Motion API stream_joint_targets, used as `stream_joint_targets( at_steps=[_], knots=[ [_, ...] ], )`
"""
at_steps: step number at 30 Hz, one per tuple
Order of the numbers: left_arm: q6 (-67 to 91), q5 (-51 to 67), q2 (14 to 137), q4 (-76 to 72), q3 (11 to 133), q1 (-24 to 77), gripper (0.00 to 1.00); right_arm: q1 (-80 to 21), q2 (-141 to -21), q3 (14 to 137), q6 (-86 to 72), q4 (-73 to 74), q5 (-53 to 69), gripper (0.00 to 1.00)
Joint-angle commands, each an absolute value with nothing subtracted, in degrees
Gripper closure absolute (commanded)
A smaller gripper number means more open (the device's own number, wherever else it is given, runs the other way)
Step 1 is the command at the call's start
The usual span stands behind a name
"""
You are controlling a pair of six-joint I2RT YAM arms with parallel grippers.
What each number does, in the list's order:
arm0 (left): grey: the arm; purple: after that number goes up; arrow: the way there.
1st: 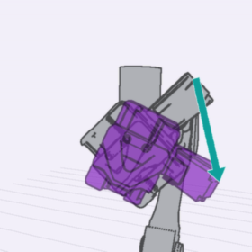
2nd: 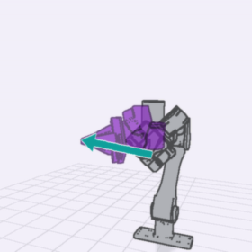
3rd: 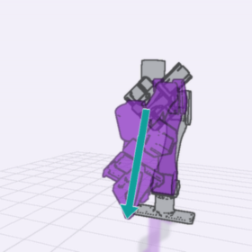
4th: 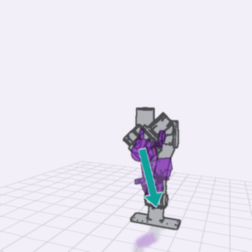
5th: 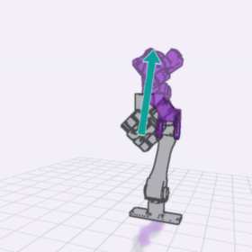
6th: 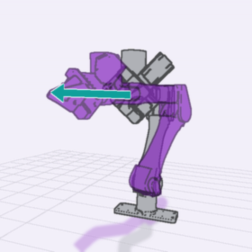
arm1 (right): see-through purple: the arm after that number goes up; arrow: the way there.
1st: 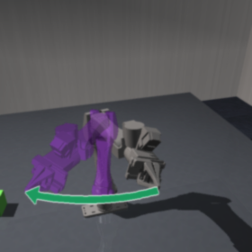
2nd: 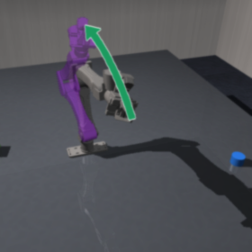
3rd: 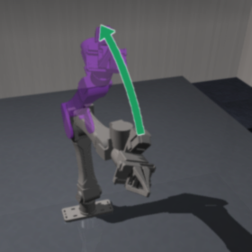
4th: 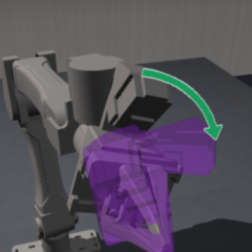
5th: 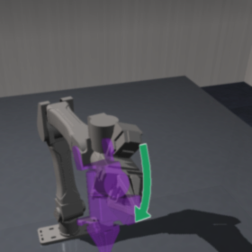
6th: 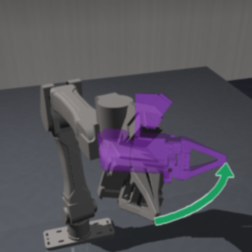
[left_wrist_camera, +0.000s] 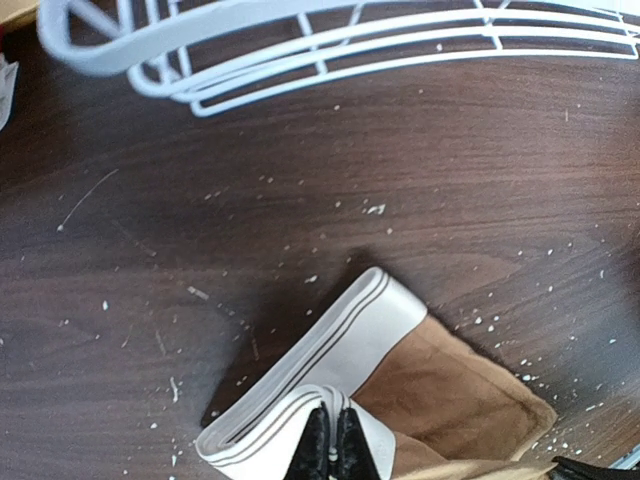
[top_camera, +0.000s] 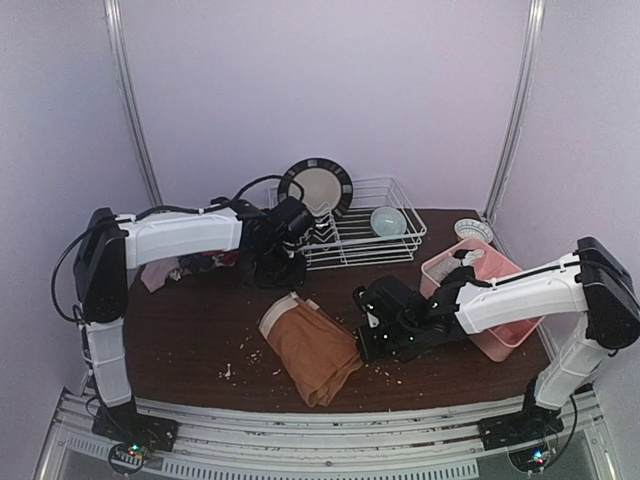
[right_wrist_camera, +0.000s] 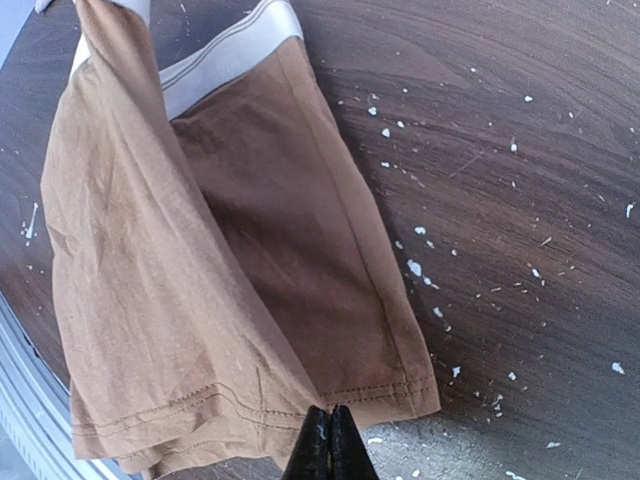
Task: Roll the underwear
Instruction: Fold the underwear at the center of the board.
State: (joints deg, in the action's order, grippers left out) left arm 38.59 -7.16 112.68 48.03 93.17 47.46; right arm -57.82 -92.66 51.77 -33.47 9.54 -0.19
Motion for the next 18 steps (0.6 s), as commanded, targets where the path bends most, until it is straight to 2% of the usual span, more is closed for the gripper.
stream_joint_targets(
  at_steps=[1,7,8,10,13,14,15,16,17,18],
  knots=[
    [36.4,-7.0,116.4,47.8,97.3,47.2,1.0,-57.0,-94.6,49.9,-34.9,9.7,-1.5,1.0],
    [35.4,-4.7,120.7,47.1,100.0,47.0,1.0,-56.5,-95.4,48.8,-35.7,9.6,-2.2,1.0],
    [35.1,-3.9,121.1,46.8,100.5,47.1,0.97,-56.5,-95.4,48.8,-35.8,9.8,-2.3,1.0],
    [34.4,-2.5,121.6,46.4,101.3,47.0,0.77,-56.5,-95.2,49.2,-35.8,10.4,-2.0,0.98],
    [33.1,-1.0,120.8,46.3,101.8,47.2,0.48,-56.8,-93.7,49.8,-35.3,12.3,-1.4,0.66],
    [32.8,-0.9,119.8,46.2,101.5,47.2,0.39,-57.1,-92.5,49.9,-35.2,12.8,-1.8,0.6],
    [32.5,-0.8,117.7,45.9,100.8,47.2,0.28,-57.4,-91.2,50.1,-35.1,13.5,-2.1,0.56],
    [32.1,-0.6,116.0,45.4,99.8,47.3,0.11,-57.7,-89.9,50.7,-34.8,14.4,-2.6,0.53],
    [31.6,-0.5,113.7,44.7,97.9,47.3,0.03,-58.1,-88.9,51.5,-34.5,15.4,-3.0,0.51],
    [31.4,-0.7,111.3,43.9,95.7,47.4,0.02,-58.4,-88.3,52.4,-34.1,16.3,-3.3,0.5]
  ],
)
